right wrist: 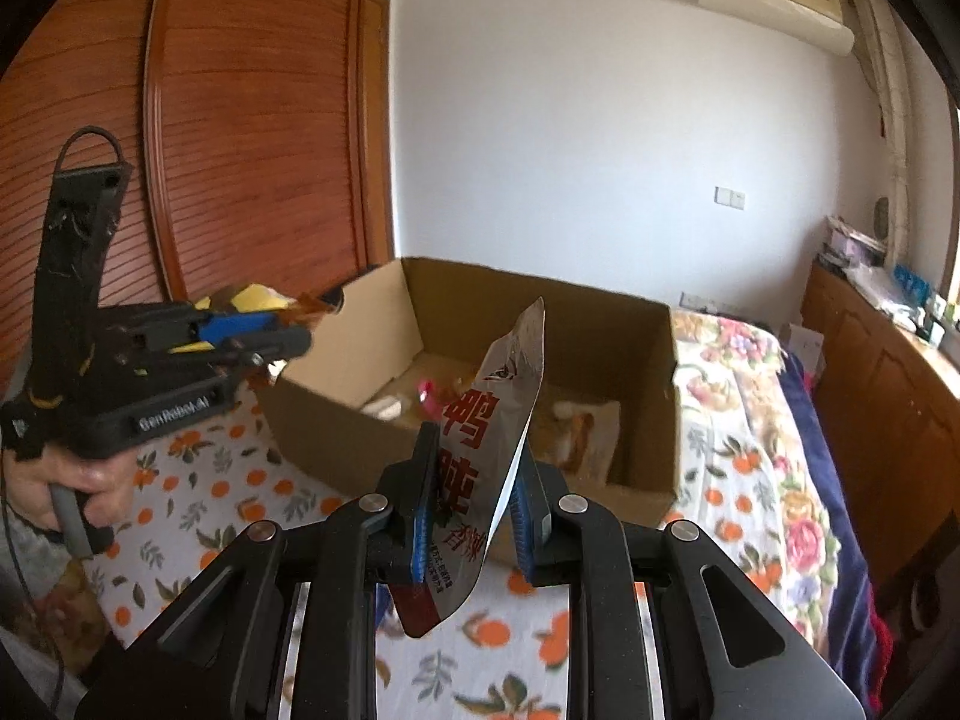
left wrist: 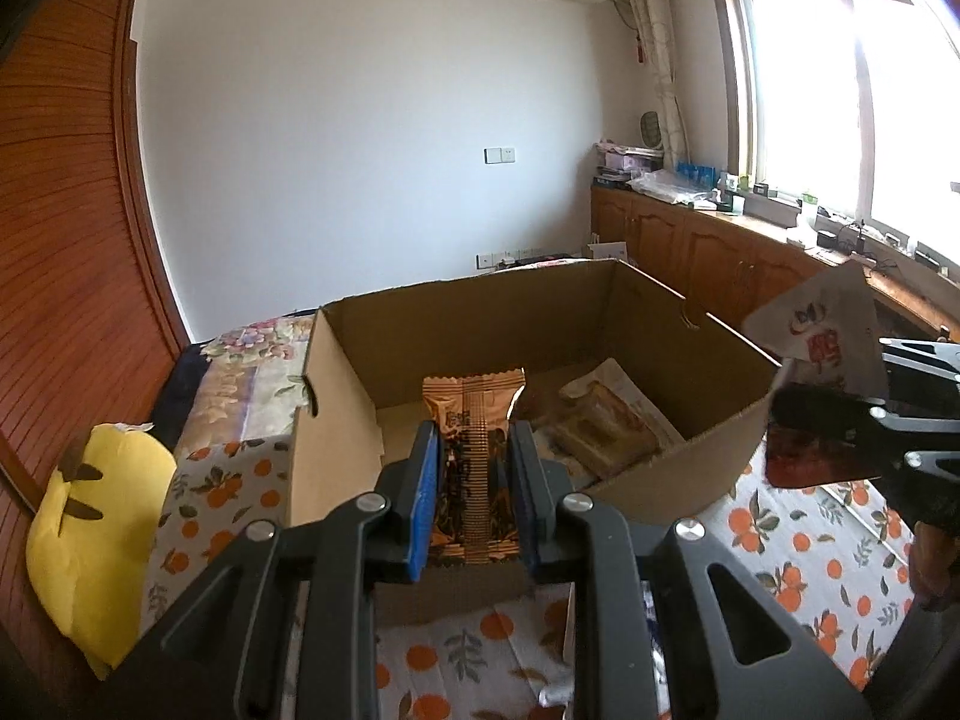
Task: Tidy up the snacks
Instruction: 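Lift and carry the brown bar and duck-neck pouch over the box with both grippers, then open both grippers to drop the brown bar and duck-neck pouch into the box, then move both grippers back from the box to the foil packets on the bed, then grasp the white foil packet with the left gripper while the right grasps the silver packet, then lift and carry both foil packets over the box with both grippers, then open both grippers to drop the foil packets into the box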
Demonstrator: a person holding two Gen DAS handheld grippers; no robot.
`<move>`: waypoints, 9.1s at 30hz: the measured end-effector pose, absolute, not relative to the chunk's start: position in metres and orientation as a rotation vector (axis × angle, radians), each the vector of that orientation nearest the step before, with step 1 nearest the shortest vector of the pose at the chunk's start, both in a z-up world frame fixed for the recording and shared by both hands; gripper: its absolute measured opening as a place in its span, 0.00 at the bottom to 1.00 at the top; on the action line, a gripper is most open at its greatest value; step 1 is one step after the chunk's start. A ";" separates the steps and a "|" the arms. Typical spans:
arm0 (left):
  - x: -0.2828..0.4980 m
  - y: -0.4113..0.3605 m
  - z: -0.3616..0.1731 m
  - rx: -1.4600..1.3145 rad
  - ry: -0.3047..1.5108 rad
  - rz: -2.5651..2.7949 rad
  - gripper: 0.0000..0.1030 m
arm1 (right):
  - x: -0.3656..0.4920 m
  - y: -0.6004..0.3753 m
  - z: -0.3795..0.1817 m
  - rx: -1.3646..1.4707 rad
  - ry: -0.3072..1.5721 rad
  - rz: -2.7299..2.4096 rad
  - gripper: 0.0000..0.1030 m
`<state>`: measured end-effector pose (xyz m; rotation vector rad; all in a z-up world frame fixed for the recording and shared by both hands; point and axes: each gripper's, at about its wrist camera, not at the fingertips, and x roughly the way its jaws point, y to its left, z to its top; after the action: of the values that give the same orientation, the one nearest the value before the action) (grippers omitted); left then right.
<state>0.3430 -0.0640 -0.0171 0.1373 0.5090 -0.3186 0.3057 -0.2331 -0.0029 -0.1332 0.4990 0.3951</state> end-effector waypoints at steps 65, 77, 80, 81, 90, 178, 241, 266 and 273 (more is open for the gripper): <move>0.390 -0.084 -0.048 0.159 0.502 -0.355 0.47 | 0.326 -0.238 -0.010 -0.091 0.560 0.286 0.33; 0.331 -0.069 -0.046 0.166 0.508 -0.399 0.57 | 0.282 -0.226 -0.023 -0.086 0.611 0.310 0.35; 0.313 -0.068 -0.050 0.204 0.481 -0.385 0.60 | 0.275 -0.228 -0.029 -0.078 0.625 0.300 0.36; 0.309 -0.068 -0.051 0.214 0.492 -0.387 0.61 | 0.272 -0.229 -0.030 -0.076 0.629 0.295 0.36; 0.282 -0.071 -0.064 0.237 0.545 -0.452 0.61 | 0.255 -0.237 -0.033 -0.059 0.638 0.284 0.39; 0.267 0.031 -0.126 0.131 0.867 -0.525 0.56 | 0.329 -0.163 -0.133 -0.349 0.902 0.584 0.66; 0.373 -0.038 0.005 0.081 0.654 -0.437 0.56 | 0.344 -0.272 0.020 0.010 0.644 0.344 0.56; 0.419 -0.060 -0.033 0.067 0.735 -0.416 0.59 | 0.407 -0.243 -0.027 -0.014 0.730 0.357 0.57; 0.411 -0.057 -0.025 0.078 0.704 -0.379 0.66 | 0.404 -0.238 -0.024 -0.042 0.703 0.350 0.67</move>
<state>0.4114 -0.0573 -0.0246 0.0783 0.7042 -0.3785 0.4041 -0.2384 -0.0236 -0.0421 0.7030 0.3501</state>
